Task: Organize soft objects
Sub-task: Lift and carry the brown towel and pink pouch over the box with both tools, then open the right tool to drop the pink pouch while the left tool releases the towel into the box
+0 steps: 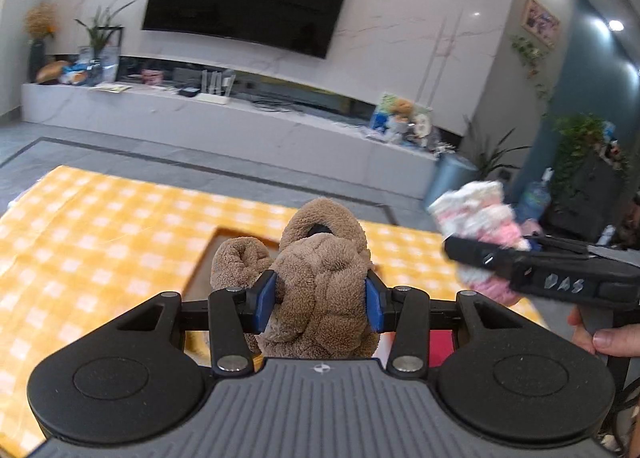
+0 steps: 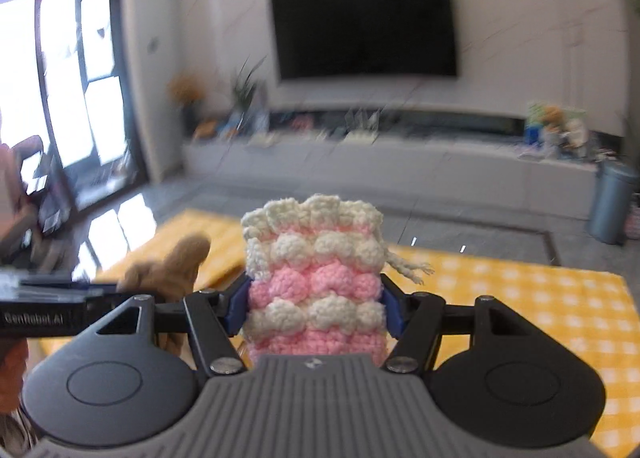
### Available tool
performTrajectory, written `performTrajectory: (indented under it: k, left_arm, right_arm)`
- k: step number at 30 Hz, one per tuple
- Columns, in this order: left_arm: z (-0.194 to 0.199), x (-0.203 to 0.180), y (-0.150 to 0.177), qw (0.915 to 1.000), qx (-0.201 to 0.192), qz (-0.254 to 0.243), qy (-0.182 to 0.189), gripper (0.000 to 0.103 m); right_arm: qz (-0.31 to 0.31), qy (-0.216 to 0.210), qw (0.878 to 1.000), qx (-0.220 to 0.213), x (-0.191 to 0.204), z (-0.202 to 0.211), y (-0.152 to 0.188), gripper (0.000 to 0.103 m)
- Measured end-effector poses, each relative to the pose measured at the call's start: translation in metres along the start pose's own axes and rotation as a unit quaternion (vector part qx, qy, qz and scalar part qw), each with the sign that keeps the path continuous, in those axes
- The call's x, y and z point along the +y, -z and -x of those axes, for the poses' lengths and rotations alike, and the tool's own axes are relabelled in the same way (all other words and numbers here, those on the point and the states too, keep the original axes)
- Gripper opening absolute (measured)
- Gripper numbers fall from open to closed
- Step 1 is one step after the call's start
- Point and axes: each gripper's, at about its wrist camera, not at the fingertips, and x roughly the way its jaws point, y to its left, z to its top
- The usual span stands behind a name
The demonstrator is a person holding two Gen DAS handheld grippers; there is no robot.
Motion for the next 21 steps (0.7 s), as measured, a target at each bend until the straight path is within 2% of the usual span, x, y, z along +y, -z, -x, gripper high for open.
performTrajectory:
  k: [3,7,9,13,17,21]
  left_arm:
    - [0.004,0.020,0.007,1.0000,0.005,0.001,0.003,0.051]
    - [0.003,0.040,0.012,0.9994,0.015,0.024,0.020,0.051]
    - [0.010,0.051,0.022,0.9994,0.014,0.025,0.018,0.051]
    - [0.013,0.058,0.028,0.9997,0.013,0.013,-0.016,0.051]
    - [0.014,0.072,0.027,0.9986,0.019,0.044,0.023,0.051]
    - [0.016,0.074,0.027,0.9991,0.016,0.038,0.006,0.050]
  right_arm:
    - [0.053,-0.002,0.997,0.054,0.027,-0.031,0.010,0.063]
    - [0.106,-0.020,0.986,0.123,0.054,-0.077,0.020,0.063]
    - [0.127,-0.029,0.979,0.160,0.066,-0.102,0.026,0.063]
    - [0.141,-0.055,0.960,0.235,0.076,-0.144,0.040,0.063]
    - [0.180,-0.061,0.942,0.275,0.092,-0.173,0.057,0.063]
    - [0.174,-0.069,0.922,0.338,0.098,-0.209,0.081,0.063]
